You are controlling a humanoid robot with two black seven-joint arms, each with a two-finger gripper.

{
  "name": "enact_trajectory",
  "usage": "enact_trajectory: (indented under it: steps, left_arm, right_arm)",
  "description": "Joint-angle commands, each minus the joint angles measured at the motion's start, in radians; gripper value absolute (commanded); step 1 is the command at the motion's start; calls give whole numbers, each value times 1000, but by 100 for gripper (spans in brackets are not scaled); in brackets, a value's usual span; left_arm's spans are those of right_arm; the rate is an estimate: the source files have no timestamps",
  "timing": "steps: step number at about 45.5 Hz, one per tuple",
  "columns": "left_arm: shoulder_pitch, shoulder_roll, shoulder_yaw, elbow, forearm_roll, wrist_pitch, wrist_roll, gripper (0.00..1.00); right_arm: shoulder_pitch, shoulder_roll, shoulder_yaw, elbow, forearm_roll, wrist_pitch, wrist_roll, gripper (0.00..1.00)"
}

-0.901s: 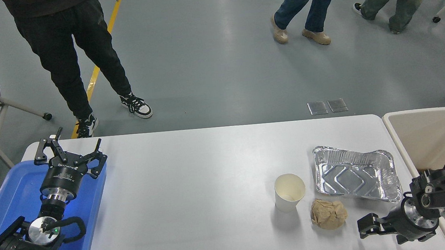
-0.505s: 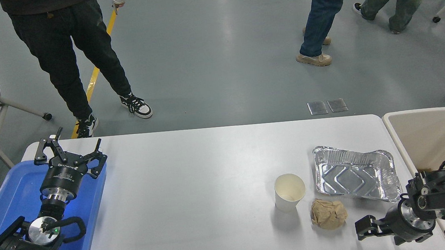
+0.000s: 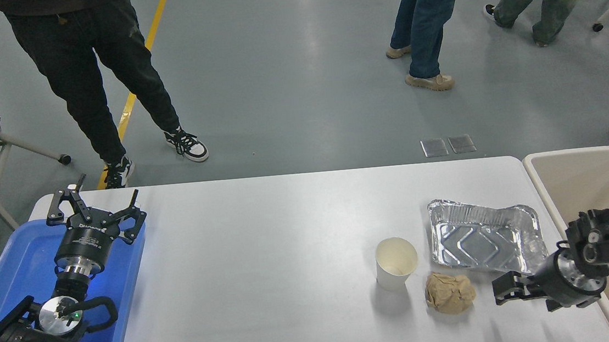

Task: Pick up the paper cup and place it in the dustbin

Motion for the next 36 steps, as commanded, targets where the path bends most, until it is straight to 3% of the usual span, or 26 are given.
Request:
enact_trajectory:
  steps: [1, 14, 28, 36]
  left_arm:
    - [0, 0, 0, 0, -1, 0, -1, 99]
    - [2, 0, -1, 0, 0, 0, -1, 99]
    - [0, 0, -1, 0, 0, 0, 0, 99]
    - [0, 0, -1, 0, 0, 0, 0, 99]
  right_arm:
    - [362, -96, -199, 161, 6, 67, -1, 100]
    - [814, -95, -412, 283, 46, 202, -1, 100]
    - [1097, 79, -478, 306, 63, 369, 4, 100]
    - [1144, 119, -474, 327, 86, 394, 4, 100]
